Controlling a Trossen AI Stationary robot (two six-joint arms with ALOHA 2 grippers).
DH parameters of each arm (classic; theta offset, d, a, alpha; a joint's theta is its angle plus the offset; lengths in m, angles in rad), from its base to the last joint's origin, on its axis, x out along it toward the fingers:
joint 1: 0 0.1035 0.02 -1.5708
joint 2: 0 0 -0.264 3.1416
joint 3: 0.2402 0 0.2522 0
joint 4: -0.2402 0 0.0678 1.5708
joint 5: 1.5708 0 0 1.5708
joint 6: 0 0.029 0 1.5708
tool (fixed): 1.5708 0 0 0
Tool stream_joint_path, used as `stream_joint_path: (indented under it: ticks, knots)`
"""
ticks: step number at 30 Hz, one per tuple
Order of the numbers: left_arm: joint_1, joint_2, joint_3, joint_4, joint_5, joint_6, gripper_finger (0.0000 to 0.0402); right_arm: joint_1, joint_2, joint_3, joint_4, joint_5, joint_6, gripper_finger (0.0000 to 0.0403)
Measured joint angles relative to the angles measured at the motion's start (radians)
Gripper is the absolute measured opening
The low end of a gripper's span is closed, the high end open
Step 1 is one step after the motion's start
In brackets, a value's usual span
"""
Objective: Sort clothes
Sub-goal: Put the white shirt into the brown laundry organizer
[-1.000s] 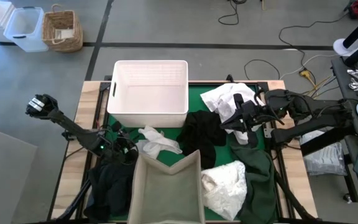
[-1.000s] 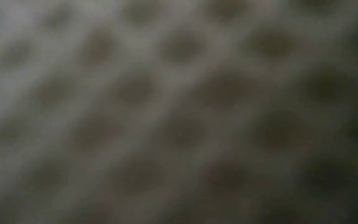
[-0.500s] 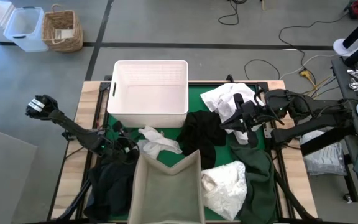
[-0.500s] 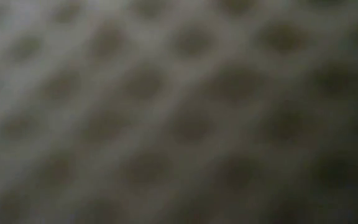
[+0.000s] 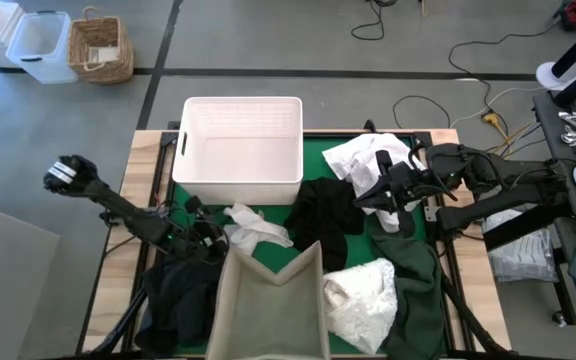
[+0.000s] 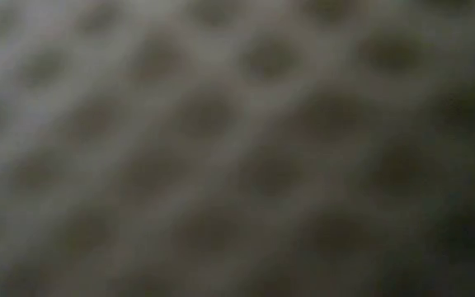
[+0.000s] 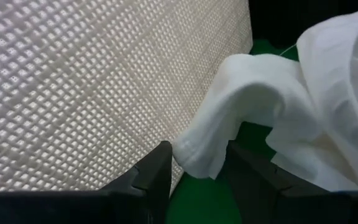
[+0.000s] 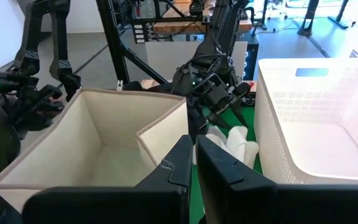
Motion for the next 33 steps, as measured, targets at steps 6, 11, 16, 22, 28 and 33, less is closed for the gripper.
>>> stream_joint_path:
  ticks: [6, 11, 16, 22, 28, 33]
  knots:
    - [0.003, 0.035, 0.000, 0.025, -0.002, 0.001, 0.0132, 0.000, 0.000, 0.000, -0.001, 0.000, 0.000, 0.0013]
    - [0.003, 0.043, 0.000, 0.032, -0.006, 0.005, 0.0110, 0.000, 0.000, 0.000, -0.002, 0.000, 0.001, 0.0013]
    - [0.003, 0.043, 0.000, 0.033, -0.009, 0.007, 0.0039, 0.000, 0.000, 0.000, -0.003, 0.000, -0.001, 0.0013]
    - [0.004, 0.041, 0.000, 0.040, -0.018, -0.001, 0.0005, 0.000, 0.000, -0.007, -0.005, 0.000, -0.003, 0.0013]
    - [0.004, 0.039, 0.021, 0.040, -0.018, -0.002, 0.0001, 0.000, 0.000, -0.008, -0.014, 0.000, -0.012, 0.0013]
    - [0.004, 0.034, 0.075, 0.015, 0.013, 0.024, 0.0001, 0.000, 0.000, -0.010, -0.025, 0.000, -0.015, 0.0013]
